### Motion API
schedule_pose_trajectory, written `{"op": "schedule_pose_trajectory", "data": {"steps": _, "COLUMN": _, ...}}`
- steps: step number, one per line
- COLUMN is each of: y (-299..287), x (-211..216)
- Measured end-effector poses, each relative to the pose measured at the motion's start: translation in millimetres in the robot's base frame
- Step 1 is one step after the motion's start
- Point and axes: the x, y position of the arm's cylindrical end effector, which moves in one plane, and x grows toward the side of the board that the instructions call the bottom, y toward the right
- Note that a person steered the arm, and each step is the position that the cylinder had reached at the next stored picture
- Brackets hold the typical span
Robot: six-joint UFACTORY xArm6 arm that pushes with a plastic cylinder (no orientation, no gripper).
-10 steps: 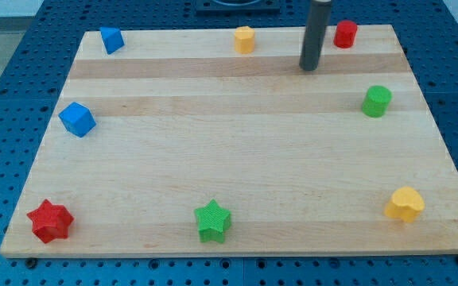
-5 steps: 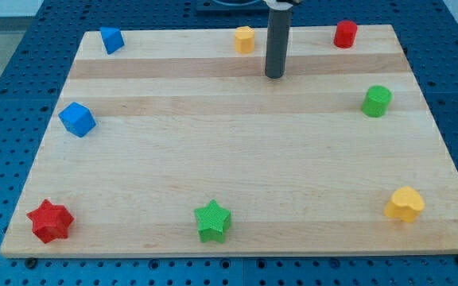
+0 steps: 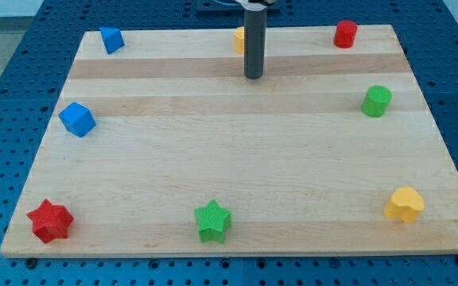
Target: Place your arm to the bottom of the blue triangle
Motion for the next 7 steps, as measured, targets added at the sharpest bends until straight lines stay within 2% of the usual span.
{"op": "schedule_pose_trajectory", "data": {"steps": 7, "y": -57.0, "x": 0.0}}
